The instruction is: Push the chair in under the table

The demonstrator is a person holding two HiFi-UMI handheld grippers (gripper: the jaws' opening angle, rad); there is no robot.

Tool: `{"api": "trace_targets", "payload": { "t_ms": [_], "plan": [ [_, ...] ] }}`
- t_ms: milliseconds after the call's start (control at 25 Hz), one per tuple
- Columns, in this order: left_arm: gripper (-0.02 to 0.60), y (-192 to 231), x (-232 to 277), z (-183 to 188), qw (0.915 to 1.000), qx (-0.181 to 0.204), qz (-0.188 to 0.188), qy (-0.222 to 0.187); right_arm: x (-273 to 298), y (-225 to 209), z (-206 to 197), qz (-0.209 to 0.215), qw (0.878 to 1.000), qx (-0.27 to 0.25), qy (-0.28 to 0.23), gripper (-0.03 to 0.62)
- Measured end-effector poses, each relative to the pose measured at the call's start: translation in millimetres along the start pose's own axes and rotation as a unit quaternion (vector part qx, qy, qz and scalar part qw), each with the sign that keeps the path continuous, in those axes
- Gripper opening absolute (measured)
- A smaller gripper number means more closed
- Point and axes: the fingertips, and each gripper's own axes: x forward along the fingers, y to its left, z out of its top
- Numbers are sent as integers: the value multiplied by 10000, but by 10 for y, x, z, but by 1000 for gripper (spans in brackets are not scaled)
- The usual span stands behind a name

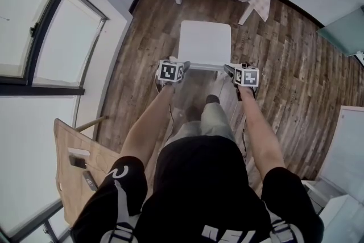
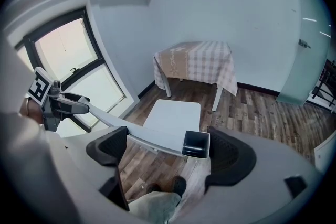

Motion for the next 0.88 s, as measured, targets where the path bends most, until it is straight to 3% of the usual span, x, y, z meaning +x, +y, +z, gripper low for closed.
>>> {"api": "trace_targets", "payload": {
  "t_ms": [880],
  "plan": [
    [396, 120, 206, 303, 9998, 182, -72, 9, 167, -112, 237, -113, 9998, 146, -37, 480]
  ]
}}
